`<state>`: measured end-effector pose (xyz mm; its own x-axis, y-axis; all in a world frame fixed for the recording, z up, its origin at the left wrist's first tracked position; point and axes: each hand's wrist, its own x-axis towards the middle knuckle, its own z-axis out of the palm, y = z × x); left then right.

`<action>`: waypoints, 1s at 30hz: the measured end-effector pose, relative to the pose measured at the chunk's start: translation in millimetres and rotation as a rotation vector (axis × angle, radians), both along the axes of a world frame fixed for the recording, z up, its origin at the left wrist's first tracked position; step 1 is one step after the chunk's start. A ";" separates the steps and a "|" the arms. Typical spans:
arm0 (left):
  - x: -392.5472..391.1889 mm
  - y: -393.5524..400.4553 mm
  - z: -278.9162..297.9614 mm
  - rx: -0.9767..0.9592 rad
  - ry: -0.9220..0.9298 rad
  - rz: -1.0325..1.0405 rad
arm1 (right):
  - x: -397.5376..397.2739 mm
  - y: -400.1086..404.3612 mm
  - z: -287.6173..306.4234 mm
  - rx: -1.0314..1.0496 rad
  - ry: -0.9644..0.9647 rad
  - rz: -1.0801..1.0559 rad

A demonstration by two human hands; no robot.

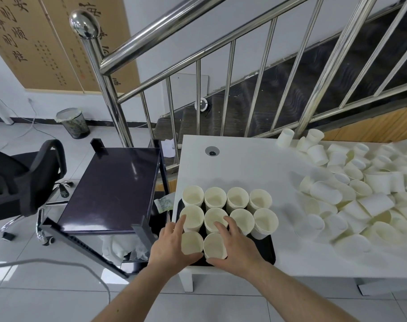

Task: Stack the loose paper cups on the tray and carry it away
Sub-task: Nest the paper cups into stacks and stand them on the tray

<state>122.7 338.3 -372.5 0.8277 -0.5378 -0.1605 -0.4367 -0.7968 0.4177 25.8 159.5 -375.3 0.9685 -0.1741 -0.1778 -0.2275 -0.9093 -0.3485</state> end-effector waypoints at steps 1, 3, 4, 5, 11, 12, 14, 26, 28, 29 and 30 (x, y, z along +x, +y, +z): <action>0.4 -0.8 3.7 -0.006 -0.006 0.002 | -1.0 -2.5 3.7 -0.003 -0.013 -0.003; 0.3 -3.4 12.1 -0.031 -0.030 0.011 | -2.6 -9.0 10.6 0.008 -0.033 -0.008; -0.7 -5.9 15.8 -0.051 -0.048 0.016 | -3.6 -12.6 14.5 0.015 -0.044 -0.009; -1.7 -9.1 20.0 -0.076 -0.062 0.022 | -4.6 -16.4 18.2 0.017 -0.061 -0.009; -13.5 -57.7 42.2 -0.144 -0.137 -0.034 | -20.5 -55.5 41.5 0.022 -0.178 -0.063; -15.9 -69.6 44.3 -0.148 -0.135 -0.057 | -25.0 -65.5 44.7 0.010 -0.175 -0.072; -21.4 -94.3 49.3 -0.154 -0.119 -0.106 | -34.6 -87.4 50.1 -0.017 -0.170 -0.087; -93.2 -266.0 56.5 -0.239 -0.076 -0.290 | -130.1 -241.3 79.5 -0.115 -0.127 -0.253; -105.1 -289.0 53.3 -0.245 -0.074 -0.310 | -144.7 -263.9 79.4 -0.139 -0.102 -0.272; -109.8 -296.7 52.5 -0.236 -0.068 -0.320 | -149.5 -272.4 79.2 -0.146 -0.088 -0.286; -115.0 -309.2 51.6 -0.216 -0.066 -0.331 | -155.9 -285.6 79.4 -0.143 -0.076 -0.299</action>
<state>7.7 29.1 -321.0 0.6090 -0.7925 0.0335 -0.6865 -0.5054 0.5228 -130.0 -126.1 -295.9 0.8803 -0.4705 -0.0602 -0.4698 -0.8471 -0.2484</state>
